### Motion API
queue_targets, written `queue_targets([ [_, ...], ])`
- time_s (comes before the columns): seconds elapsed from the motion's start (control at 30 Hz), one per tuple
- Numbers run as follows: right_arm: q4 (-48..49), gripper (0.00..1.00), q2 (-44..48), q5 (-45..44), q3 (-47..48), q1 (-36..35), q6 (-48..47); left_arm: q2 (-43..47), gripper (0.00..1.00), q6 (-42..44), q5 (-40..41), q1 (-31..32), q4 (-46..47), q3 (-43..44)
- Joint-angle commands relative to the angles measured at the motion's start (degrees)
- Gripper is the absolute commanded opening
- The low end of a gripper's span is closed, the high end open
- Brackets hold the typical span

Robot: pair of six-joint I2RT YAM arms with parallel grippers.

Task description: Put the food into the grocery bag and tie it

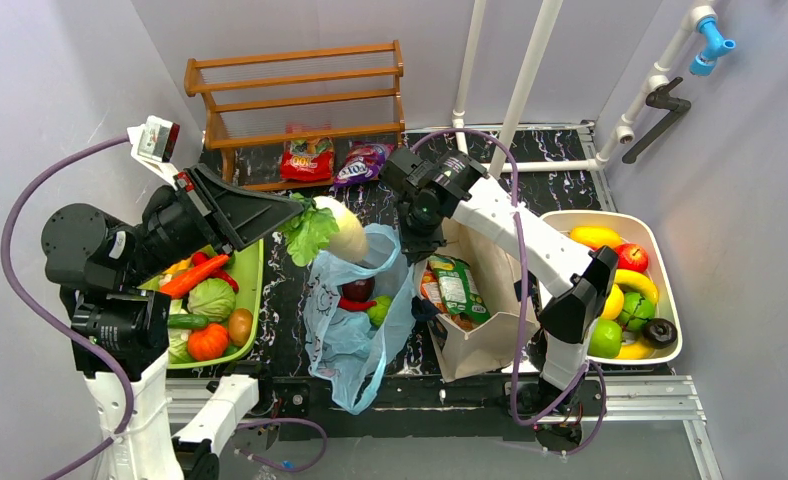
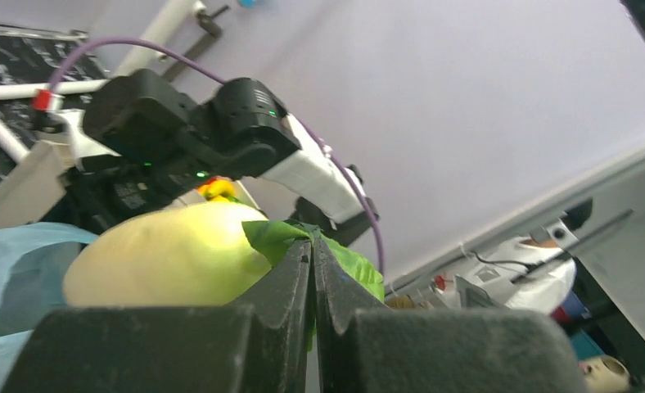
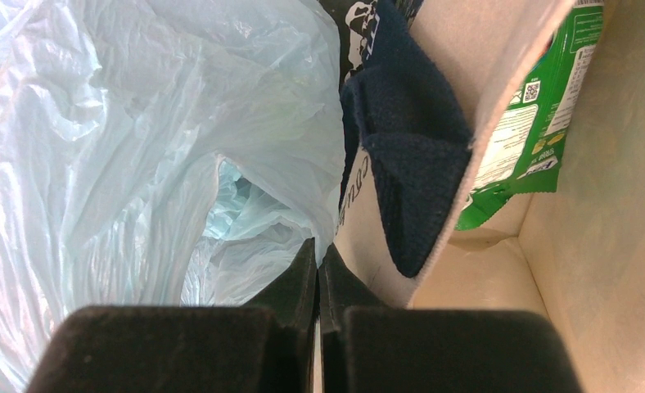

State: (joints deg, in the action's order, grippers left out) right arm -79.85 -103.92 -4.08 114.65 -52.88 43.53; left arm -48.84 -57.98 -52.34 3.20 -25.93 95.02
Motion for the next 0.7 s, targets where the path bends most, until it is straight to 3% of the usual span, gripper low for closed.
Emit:
queue_targets([
  [0.0, -1.73, 0.01, -1.45, -1.19, 4.15, 0.56, 0.19, 0.31, 0.0, -7.24, -6.56, 1.52, 10.59, -1.84],
  [0.3, -3.63, 0.01, -4.4, -0.91, 9.77, 2.16, -0.78, 1.87, 0.0, -13.17, -10.38, 4.31, 17.56, -6.69],
  [0.67, -4.29, 0.01, -5.98, 0.01, 12.79, 3.26, -1.49, 6.02, 0.0, -13.3, -9.48, 5.66, 19.4, -21.54],
])
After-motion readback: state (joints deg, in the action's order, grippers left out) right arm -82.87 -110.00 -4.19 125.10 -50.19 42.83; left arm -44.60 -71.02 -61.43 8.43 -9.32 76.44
